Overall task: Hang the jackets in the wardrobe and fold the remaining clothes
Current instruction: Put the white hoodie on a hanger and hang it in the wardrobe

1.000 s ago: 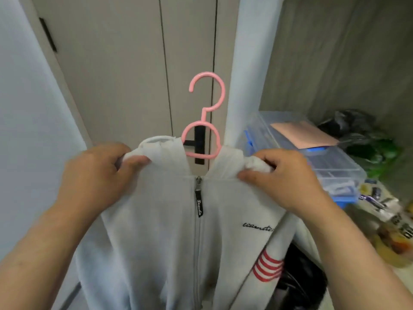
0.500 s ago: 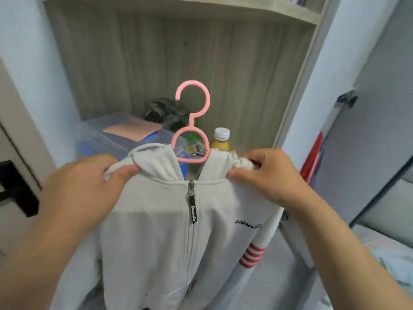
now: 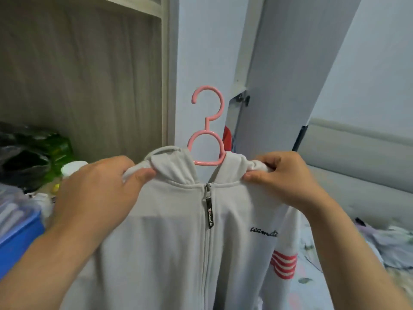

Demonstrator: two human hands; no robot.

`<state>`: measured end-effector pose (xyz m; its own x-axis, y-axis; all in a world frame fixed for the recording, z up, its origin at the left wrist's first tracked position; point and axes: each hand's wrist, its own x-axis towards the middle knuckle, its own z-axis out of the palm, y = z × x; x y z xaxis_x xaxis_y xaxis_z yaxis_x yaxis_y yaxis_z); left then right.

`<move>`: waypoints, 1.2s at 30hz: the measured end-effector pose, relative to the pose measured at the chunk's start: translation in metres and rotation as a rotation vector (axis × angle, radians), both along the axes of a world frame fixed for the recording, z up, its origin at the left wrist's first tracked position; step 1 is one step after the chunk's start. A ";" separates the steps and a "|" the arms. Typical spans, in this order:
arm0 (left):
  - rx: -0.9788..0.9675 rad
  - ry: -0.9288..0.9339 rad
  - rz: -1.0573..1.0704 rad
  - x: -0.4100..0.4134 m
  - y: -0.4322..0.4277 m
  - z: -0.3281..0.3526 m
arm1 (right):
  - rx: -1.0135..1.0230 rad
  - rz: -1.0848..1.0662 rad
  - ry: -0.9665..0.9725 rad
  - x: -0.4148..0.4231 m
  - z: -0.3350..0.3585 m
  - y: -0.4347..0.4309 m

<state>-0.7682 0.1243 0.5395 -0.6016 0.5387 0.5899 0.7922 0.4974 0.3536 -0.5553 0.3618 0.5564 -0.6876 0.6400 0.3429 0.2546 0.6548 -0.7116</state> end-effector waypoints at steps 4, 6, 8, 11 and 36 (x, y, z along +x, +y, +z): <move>-0.027 -0.011 -0.025 0.006 0.085 -0.004 | -0.036 -0.027 0.009 0.007 -0.007 0.084; -0.040 -0.029 -0.048 0.008 0.127 -0.009 | -0.065 -0.033 0.006 0.009 -0.012 0.125; -0.058 -0.039 -0.074 0.011 0.166 -0.016 | -0.093 -0.050 -0.004 0.011 -0.016 0.162; -0.084 -0.031 -0.106 0.016 0.218 -0.026 | -0.076 -0.102 -0.039 0.018 -0.018 0.209; 0.075 -0.192 -0.360 -0.036 0.494 -0.089 | -0.072 -0.412 -0.083 0.007 -0.051 0.406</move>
<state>-0.8045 0.6188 0.4508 -0.4853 0.6950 0.5306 0.8269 0.1676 0.5368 -0.5487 0.7676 0.5053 -0.3927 0.8873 0.2419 0.5429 0.4360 -0.7178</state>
